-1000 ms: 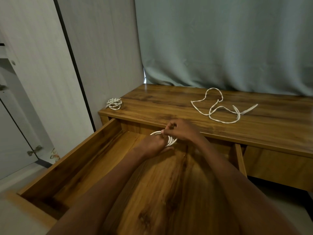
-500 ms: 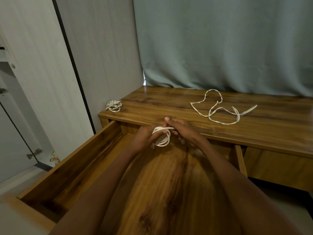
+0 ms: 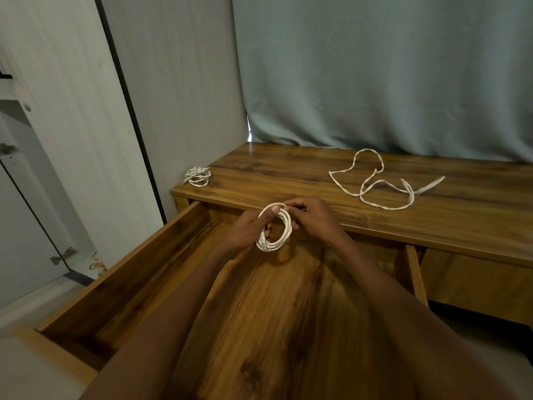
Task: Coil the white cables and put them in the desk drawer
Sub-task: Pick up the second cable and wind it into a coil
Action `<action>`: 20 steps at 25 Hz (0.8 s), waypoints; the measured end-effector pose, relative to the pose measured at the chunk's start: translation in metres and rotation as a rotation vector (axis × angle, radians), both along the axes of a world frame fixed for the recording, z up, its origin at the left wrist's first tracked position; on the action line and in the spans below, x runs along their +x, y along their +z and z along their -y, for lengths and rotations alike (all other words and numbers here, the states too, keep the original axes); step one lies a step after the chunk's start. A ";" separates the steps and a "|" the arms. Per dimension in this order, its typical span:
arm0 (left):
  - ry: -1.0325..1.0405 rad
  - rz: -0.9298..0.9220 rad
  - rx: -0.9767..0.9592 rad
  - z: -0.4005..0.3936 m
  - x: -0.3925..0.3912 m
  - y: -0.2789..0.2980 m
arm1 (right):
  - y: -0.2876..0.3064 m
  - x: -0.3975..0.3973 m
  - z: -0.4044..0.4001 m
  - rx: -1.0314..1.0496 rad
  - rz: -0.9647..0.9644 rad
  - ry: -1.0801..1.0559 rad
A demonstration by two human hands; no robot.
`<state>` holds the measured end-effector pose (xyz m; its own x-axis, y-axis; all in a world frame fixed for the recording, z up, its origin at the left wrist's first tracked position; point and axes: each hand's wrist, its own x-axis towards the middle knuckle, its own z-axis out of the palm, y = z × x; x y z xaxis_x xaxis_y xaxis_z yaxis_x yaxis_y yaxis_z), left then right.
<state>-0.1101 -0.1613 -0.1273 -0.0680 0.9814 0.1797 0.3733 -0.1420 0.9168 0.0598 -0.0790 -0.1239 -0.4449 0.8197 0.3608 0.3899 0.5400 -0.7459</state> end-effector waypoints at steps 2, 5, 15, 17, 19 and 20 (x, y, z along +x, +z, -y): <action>0.065 0.010 0.018 0.000 0.003 0.001 | -0.001 -0.007 0.002 -0.168 -0.170 0.000; 0.123 0.027 0.024 0.000 0.002 0.000 | 0.002 -0.013 0.012 -0.423 -0.344 0.064; 0.207 0.072 0.016 0.003 -0.004 -0.005 | -0.005 -0.019 0.015 -0.713 -0.374 0.171; 0.263 0.072 0.024 0.000 -0.007 -0.007 | -0.006 -0.024 0.019 -0.711 -0.434 0.278; 0.274 0.085 0.011 -0.002 -0.010 -0.010 | -0.010 -0.031 0.027 -0.706 -0.494 0.340; 0.274 0.096 -0.002 -0.003 -0.011 -0.011 | -0.012 -0.035 0.030 -0.695 -0.509 0.331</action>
